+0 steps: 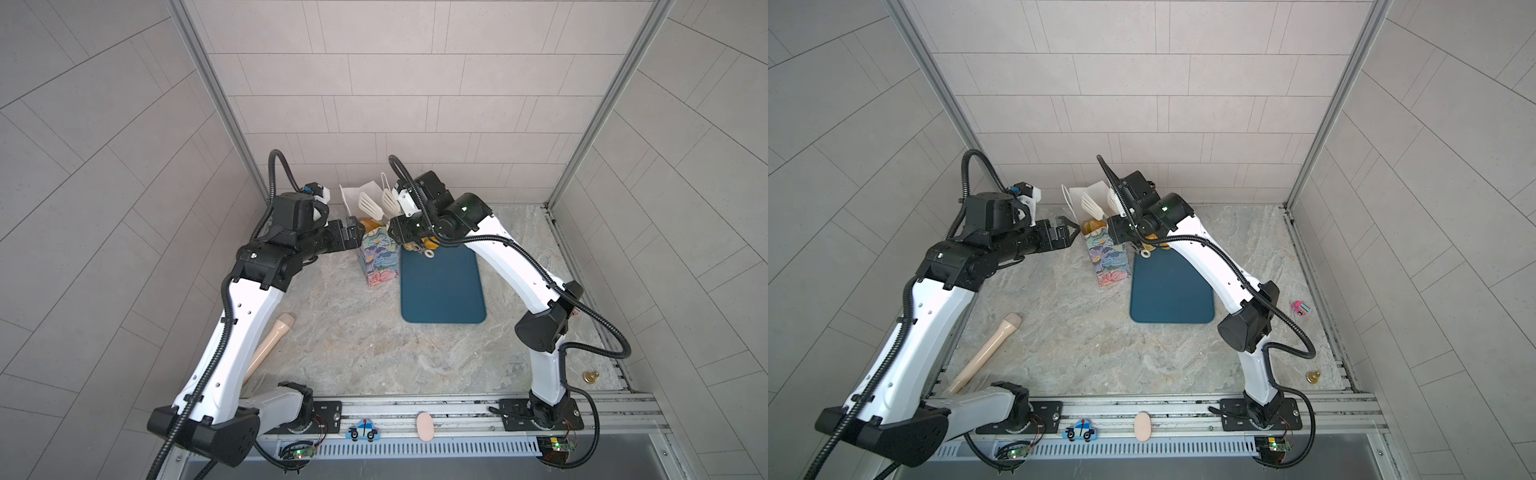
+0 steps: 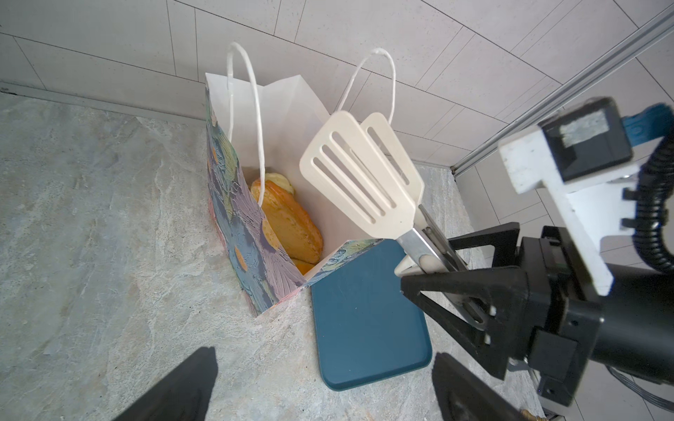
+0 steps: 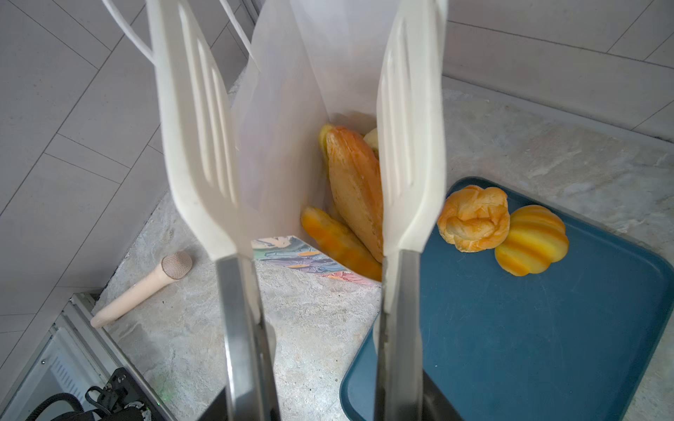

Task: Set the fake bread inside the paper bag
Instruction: 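Move the open tongs back over the remaining buns on the tray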

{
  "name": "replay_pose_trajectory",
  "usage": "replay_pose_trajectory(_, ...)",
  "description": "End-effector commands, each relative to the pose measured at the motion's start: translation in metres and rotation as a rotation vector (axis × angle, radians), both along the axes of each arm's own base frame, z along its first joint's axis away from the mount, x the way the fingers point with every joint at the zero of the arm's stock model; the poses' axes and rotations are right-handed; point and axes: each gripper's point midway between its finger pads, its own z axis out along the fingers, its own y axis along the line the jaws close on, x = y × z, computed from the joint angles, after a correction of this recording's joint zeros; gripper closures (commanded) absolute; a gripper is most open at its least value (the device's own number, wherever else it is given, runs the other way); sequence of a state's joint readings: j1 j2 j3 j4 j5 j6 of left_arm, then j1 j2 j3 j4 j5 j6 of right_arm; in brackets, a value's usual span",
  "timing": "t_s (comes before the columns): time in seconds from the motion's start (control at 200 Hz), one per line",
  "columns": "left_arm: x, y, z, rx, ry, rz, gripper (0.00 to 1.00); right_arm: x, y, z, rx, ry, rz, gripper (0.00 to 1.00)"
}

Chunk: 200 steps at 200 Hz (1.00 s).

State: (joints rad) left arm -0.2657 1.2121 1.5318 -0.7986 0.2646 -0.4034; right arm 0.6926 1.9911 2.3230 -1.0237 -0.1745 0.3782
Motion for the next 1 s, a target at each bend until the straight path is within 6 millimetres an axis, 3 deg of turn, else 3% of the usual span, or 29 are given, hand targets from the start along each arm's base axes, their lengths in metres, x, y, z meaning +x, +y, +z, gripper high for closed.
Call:
replay_pose_trajectory(0.0,-0.001,-0.001,-0.002,0.029,0.003,-0.001,0.0,-0.004,-0.002,0.027,0.037,-0.051,0.0,0.42)
replay_pose_trajectory(0.175,-0.002,-0.01,-0.003,0.102,-0.003,-0.022,0.0,-0.011,-0.006,0.04,0.018,-0.097,0.023,0.42)
replay_pose_trajectory(0.46,-0.003,-0.032,-0.004,0.155,-0.017,-0.056,0.0,-0.023,-0.044,0.058,-0.071,-0.176,-0.043,0.41)
replay_pose_trajectory(0.766,-0.007,-0.054,-0.007,0.205,-0.04,-0.092,0.0,-0.031,-0.107,0.054,-0.156,-0.225,-0.179,0.4)
replay_pose_trajectory(0.996,0.0,-0.075,0.0,0.214,-0.073,-0.121,0.0,-0.037,-0.137,0.042,-0.14,-0.208,-0.252,0.4)
